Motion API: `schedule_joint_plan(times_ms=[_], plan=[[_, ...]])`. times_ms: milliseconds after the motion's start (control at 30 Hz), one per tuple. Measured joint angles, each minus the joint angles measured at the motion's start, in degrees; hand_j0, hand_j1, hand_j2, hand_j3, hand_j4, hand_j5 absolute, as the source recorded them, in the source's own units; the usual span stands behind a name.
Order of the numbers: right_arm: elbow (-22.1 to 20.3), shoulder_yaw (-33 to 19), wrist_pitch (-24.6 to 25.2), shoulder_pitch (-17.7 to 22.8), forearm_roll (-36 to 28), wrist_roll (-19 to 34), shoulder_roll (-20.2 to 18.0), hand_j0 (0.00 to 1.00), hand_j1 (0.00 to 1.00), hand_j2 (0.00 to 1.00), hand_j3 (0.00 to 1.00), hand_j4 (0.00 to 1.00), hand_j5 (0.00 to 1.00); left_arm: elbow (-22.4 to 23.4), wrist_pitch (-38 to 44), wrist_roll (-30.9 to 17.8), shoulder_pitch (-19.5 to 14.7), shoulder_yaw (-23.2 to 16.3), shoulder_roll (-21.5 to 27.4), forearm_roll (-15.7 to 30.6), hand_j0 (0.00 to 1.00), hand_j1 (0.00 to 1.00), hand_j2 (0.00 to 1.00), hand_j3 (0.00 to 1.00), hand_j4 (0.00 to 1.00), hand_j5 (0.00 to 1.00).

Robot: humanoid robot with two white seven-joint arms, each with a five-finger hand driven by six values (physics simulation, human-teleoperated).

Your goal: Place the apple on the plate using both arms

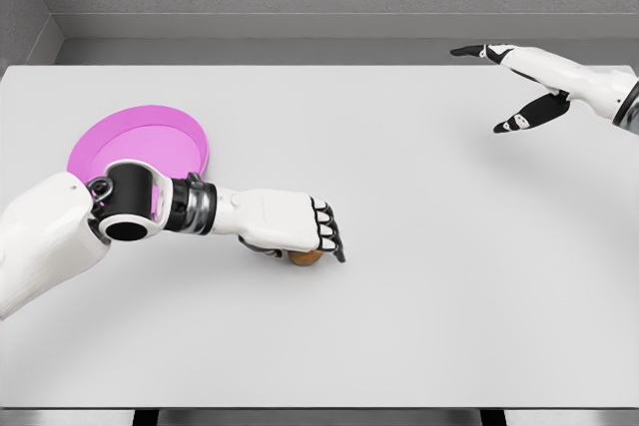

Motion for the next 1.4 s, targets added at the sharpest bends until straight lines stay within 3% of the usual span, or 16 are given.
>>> schedule_joint_plan(times_ms=[367,933,1233,1400], plan=[[-1.09,0.25,0.0,-0.18,-0.01,0.0,-0.09,1.0,1.0,1.0,1.0,1.0,1.0,-0.08,0.02,-1.01,0.0,-0.29,0.07,0.01,0.61,0.61,0.61,0.61,0.61,0.61],[-1.81,0.26,0.0,-0.18,-0.1,0.0,-0.24,1.0,1.0,1.0,1.0,1.0,1.0,-0.02,0.02,-1.22,-2.02,-0.37,0.72,0.69,0.51,0.51,0.51,0.51,0.51,0.51],[-1.81,0.26,0.0,-0.26,-0.1,0.0,-0.24,1.0,1.0,1.0,1.0,1.0,1.0,0.57,-0.03,-0.93,-2.29,6.37,8.28,7.71,0.51,0.51,0.51,0.51,0.51,0.51],[-1.81,0.28,0.0,-0.18,-0.1,0.0,-0.2,1.0,1.0,1.0,1.0,1.0,1.0,5.06,-0.02,-0.92,-2.2,11.71,11.95,10.83,0.51,0.51,0.51,0.51,0.51,0.51]])
